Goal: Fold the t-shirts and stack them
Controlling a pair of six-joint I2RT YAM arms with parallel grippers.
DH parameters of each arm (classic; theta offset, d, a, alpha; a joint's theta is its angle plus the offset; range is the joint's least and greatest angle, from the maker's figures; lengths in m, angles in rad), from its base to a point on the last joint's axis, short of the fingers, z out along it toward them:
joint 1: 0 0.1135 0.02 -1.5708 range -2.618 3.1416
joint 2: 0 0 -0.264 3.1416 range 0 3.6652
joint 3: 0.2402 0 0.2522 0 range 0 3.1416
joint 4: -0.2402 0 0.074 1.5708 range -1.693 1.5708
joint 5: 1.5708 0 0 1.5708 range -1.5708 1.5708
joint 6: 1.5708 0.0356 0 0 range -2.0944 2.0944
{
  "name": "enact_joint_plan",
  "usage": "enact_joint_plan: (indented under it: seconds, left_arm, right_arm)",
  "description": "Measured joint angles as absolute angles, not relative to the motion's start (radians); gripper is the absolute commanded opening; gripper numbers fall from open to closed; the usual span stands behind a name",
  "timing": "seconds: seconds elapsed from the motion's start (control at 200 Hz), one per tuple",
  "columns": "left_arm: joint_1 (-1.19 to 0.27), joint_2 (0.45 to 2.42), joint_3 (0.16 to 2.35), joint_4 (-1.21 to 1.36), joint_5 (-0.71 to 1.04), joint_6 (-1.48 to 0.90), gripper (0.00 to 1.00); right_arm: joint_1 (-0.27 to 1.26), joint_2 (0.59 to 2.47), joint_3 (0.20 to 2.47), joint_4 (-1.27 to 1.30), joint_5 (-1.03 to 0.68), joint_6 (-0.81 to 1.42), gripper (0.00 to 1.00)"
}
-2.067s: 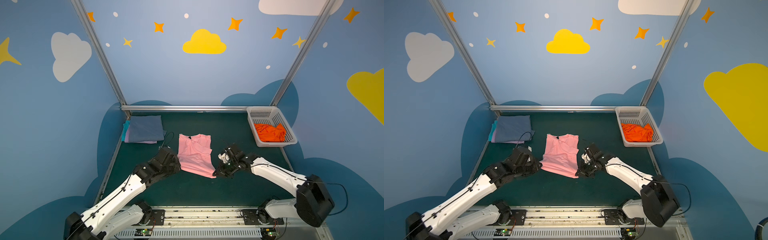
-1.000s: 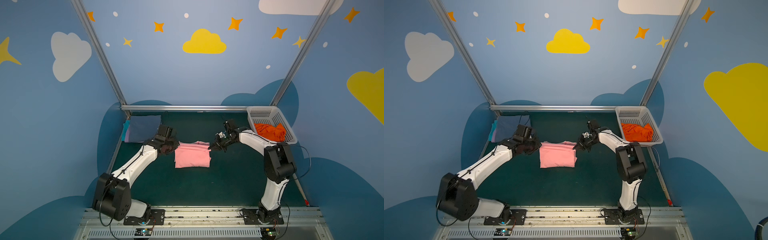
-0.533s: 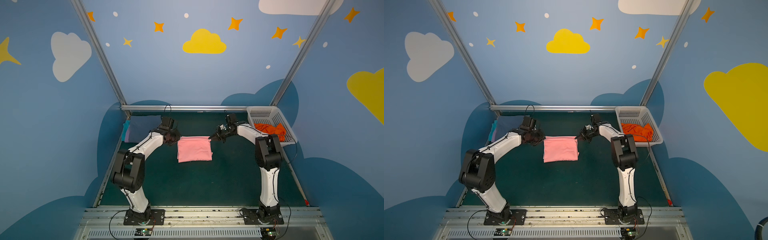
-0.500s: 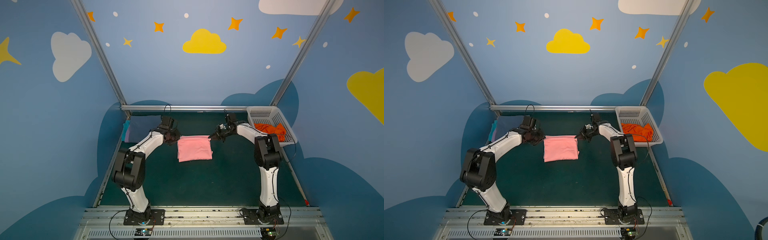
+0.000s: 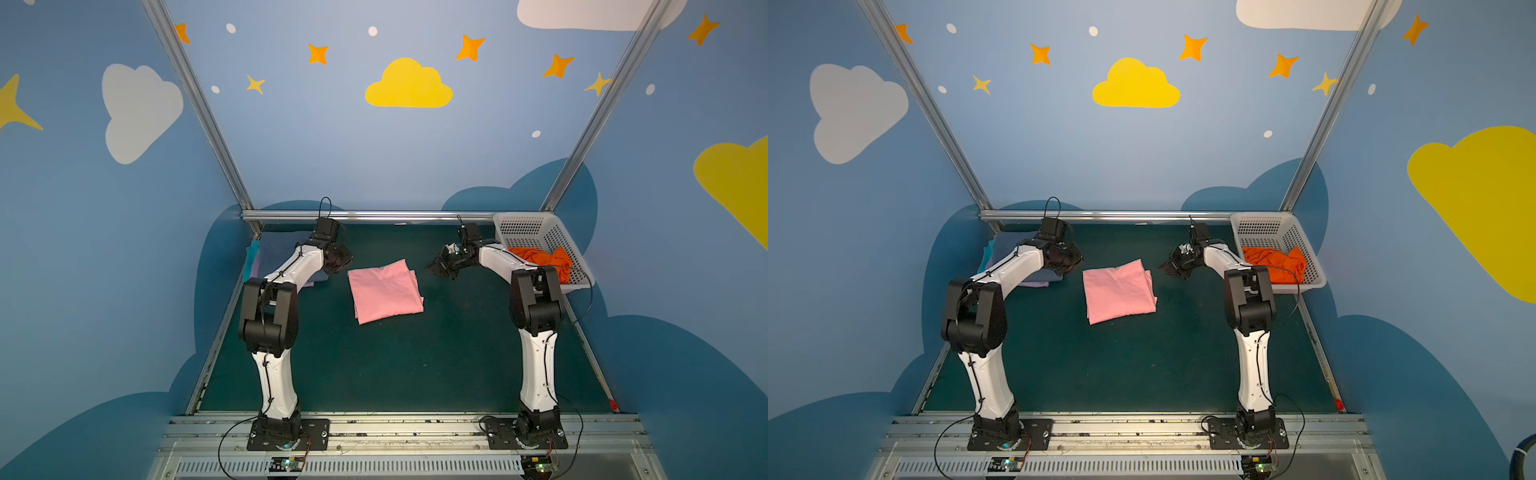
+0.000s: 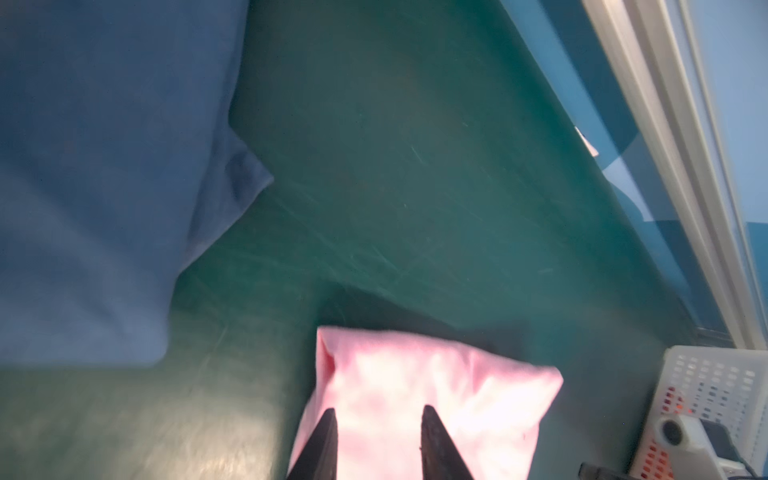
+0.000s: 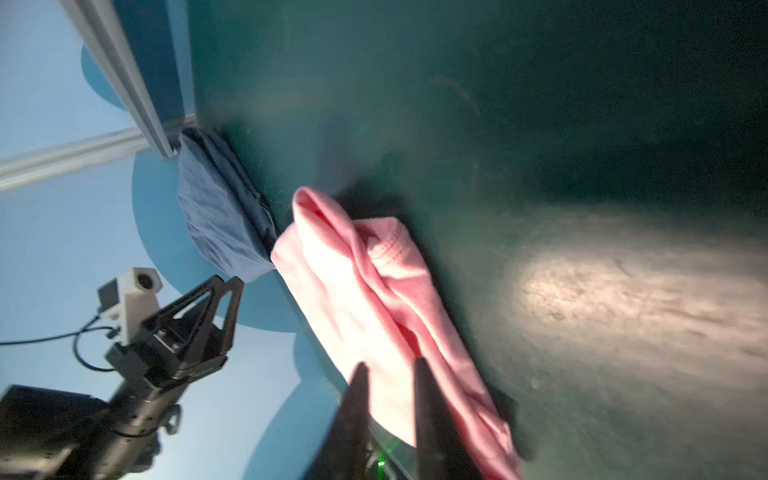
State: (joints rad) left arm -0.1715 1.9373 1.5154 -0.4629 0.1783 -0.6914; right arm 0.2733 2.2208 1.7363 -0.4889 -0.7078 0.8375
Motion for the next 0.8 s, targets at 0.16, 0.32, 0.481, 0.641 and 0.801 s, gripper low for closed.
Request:
enact_joint_plan:
  seconds: [0.16,0.32,0.481,0.641,0.801]
  left_arm:
    - [-0.245,1.821,1.428,-0.466,0.166,-0.693,0.22]
    - [-0.307,1.780,1.313,-0.455,0.165,-0.691,0.33]
    - [-0.300,1.789,1.233,-0.456,0.162,-0.693,0.32]
    - [-0.294,1.840,1.224,-0.431,0.155,-0.692,0.30]
    - [-0.280,1.929,1.234,-0.403,0.160,-0.691,0.25]
  right_arm:
    - [0.335,2.151,1.765,-0.516,-0.636,0.749,0.00]
    - [0.425,2.169,1.845,-0.574,-0.590,0.677,0.00]
    - [0.451,2.287,1.957,-0.610,-0.595,0.649,0.00]
    - [0.436,2.439,2.033,-0.625,-0.607,0.647,0.00]
    - [0.406,2.502,2.048,-0.619,-0.651,0.656,0.00]
